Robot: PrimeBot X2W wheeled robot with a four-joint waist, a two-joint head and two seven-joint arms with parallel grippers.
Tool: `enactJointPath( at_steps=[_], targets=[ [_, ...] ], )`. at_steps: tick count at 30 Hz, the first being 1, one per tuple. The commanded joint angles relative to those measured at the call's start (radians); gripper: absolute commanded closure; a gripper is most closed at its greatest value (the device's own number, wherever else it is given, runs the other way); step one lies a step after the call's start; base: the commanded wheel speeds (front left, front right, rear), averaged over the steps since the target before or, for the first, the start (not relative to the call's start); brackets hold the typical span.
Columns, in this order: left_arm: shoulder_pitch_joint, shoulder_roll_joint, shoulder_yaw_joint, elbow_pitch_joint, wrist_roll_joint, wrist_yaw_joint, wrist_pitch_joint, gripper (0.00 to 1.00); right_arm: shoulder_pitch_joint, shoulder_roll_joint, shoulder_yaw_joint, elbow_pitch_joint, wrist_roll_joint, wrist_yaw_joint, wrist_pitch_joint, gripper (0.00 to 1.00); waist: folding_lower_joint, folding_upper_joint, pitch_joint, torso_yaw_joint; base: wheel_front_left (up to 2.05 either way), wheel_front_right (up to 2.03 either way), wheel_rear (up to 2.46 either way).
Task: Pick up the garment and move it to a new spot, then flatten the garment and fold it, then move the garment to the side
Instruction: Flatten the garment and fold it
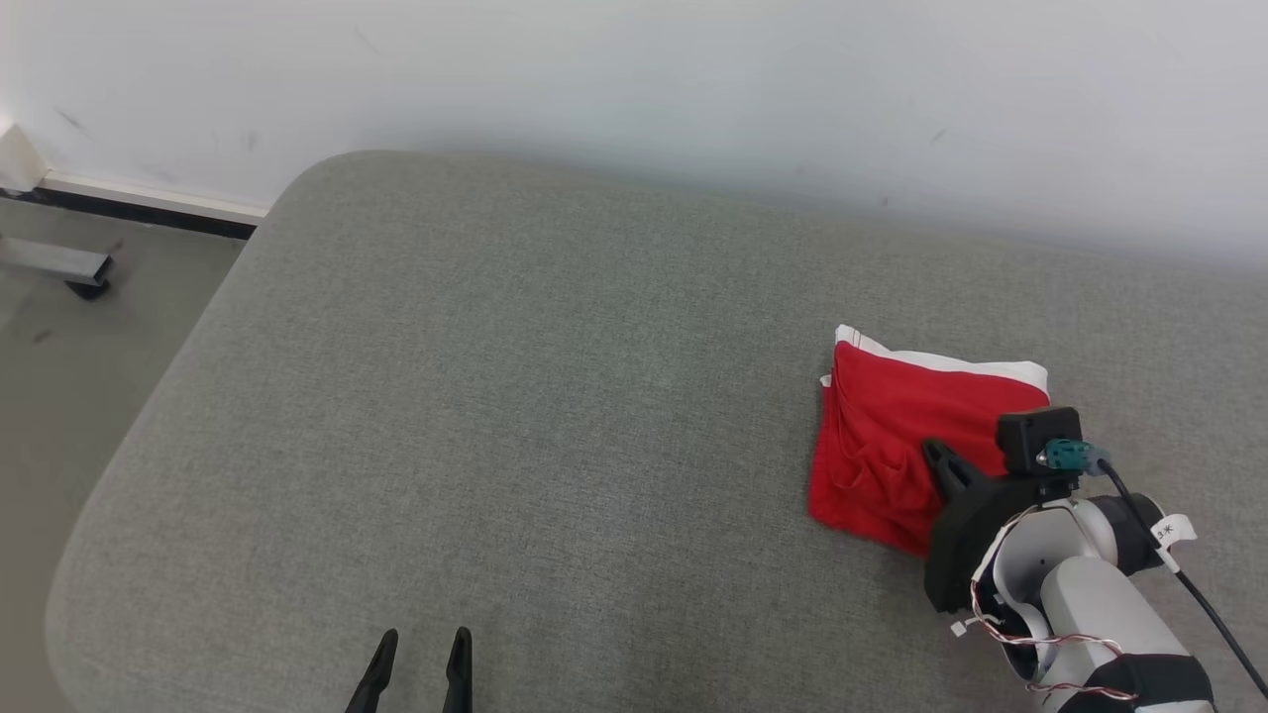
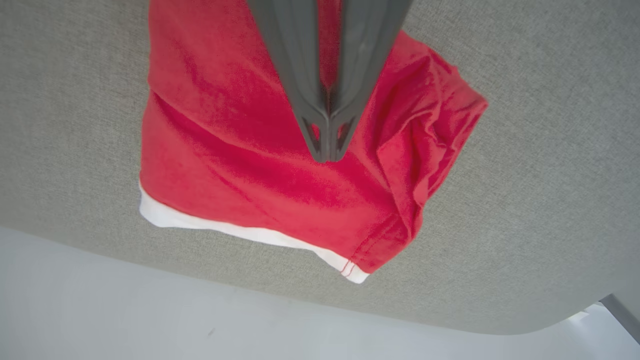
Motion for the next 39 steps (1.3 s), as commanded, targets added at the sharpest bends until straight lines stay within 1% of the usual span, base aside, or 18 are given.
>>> enactJointPath(
  at_steps=[1,6,10,12,13,19,26,31,37,38,39],
  targets=[
    [0.003,-0.001,0.0,0.002,-0.004,0.002,-0.003,0.0,-0.002,0.004,0.007,0.008,0.005,-0.003,0.01,1.0,0.0,0.0,0.001,0.007,0.0,0.0,0.0],
    [0.003,-0.001,0.0,0.003,-0.005,0.002,-0.003,0.0,0.003,0.007,0.025,0.023,0.005,-0.003,0.015,1.0,0.0,0.0,0.003,0.017,0.0,0.0,0.0],
    [0.004,-0.001,-0.002,0.002,-0.007,0.002,-0.003,0.0,-0.002,0.023,0.06,0.038,-0.001,-0.003,0.015,1.0,0.0,0.0,0.006,0.024,0.0,0.0,0.0],
    [0.004,-0.001,-0.003,0.002,-0.009,0.002,-0.003,0.0,-0.005,0.041,0.098,0.047,0.007,-0.003,0.015,1.0,0.0,0.0,0.007,0.027,0.0,0.0,0.0],
    [0.004,-0.001,-0.003,0.002,-0.009,0.002,-0.003,0.0,-0.005,0.041,0.098,0.047,0.007,-0.003,0.015,1.0,0.0,0.0,0.007,0.027,0.0,0.0,0.0],
    [-0.001,-0.001,0.0,0.004,-0.012,0.002,-0.003,0.0,-0.015,0.074,0.179,0.059,0.031,-0.003,0.01,1.0,0.0,0.0,0.008,0.028,0.0,0.0,0.0],
    [0.003,-0.001,0.011,0.003,-0.013,0.002,-0.003,0.0,-0.034,0.09,0.257,0.047,0.084,-0.003,-0.015,1.0,0.0,0.0,0.0,0.021,0.0,0.0,0.0],
    [0.02,-0.001,0.037,-0.005,-0.009,0.004,-0.003,0.0,-0.019,0.084,0.256,-0.006,0.129,-0.003,-0.068,1.0,0.0,0.0,-0.019,-0.005,0.0,0.0,0.0],
    [0.045,-0.001,0.086,-0.024,-0.011,0.014,-0.003,0.0,0.044,0.076,0.208,-0.101,0.127,-0.003,-0.136,1.0,0.0,0.0,-0.051,-0.071,0.0,0.0,0.0],
    [0.052,-0.001,0.106,-0.034,-0.01,0.015,-0.003,0.0,0.078,0.075,0.176,-0.134,0.109,-0.003,-0.158,0.42,0.0,0.0,-0.061,-0.095,0.0,0.0,0.0],
    [0.057,-0.001,0.116,-0.04,-0.011,0.016,-0.003,0.0,0.095,0.076,0.159,-0.149,0.099,-0.003,-0.166,0.08,0.0,0.0,-0.065,-0.109,0.0,0.0,0.0]
  ],
)
